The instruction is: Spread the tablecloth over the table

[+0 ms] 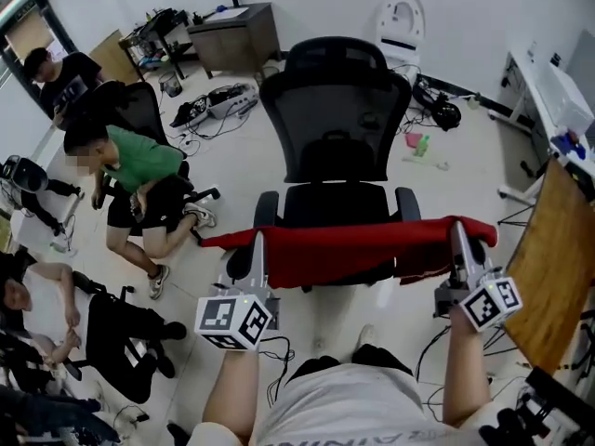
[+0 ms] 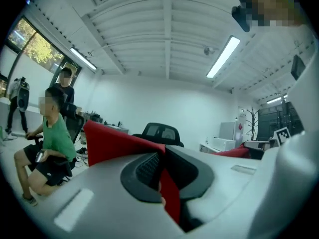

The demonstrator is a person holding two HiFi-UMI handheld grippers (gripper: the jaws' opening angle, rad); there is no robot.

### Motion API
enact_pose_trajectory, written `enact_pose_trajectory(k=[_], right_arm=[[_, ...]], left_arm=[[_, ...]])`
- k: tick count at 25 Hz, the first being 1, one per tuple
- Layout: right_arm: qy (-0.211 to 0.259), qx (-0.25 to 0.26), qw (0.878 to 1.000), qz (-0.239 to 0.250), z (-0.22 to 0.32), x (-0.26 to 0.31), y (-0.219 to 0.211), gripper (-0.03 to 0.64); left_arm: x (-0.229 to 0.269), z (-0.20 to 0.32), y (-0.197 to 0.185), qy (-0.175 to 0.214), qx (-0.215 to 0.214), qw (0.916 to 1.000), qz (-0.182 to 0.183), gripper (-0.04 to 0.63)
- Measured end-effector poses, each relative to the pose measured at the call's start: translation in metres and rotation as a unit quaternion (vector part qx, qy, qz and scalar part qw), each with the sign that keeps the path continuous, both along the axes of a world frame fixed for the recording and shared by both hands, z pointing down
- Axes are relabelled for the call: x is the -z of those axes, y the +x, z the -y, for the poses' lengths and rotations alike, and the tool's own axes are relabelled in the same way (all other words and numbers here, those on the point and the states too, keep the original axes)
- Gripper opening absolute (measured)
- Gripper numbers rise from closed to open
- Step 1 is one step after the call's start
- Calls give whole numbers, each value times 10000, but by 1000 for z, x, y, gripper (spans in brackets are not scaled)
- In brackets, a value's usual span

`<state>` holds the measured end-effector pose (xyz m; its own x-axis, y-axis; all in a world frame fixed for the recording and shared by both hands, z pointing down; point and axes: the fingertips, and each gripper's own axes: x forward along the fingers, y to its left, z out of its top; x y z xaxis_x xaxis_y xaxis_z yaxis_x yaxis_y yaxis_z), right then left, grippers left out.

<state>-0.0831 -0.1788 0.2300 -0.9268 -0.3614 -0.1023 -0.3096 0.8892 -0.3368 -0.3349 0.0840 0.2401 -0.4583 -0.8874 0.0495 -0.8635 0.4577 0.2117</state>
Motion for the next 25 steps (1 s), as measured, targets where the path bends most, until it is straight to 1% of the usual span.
enact_pose_trajectory(k=[3,6,8,10,13,20,23,25], right_arm=[[236,-82,9997,84,-8,41,12,15],[385,-163,9991,80,-18,65,28,15],[450,-275,9986,55,-22,71,39,15],[417,-441,9981,52,-22,70,53,15],[259,-769,9966,112,-23,60,85,15],[106,-1690,9856,3,-31,39,169,15],[87,-2174,9760,-75,-37,39,212,15],[126,-2458,9692,20,-40,43,243,15]], left_arm=[[41,-3,6,174,-127,9995,215,16],[69,-4,13,298,-221,9988,325,15],[78,2,18,359,-343,9980,382,15],[82,11,24,392,-531,9969,428,15],[81,33,39,361,-945,9937,477,15],[59,92,86,282,-1905,9806,367,15],[57,119,117,286,-2345,9713,290,15],[58,134,142,267,-2632,9639,311,15]])
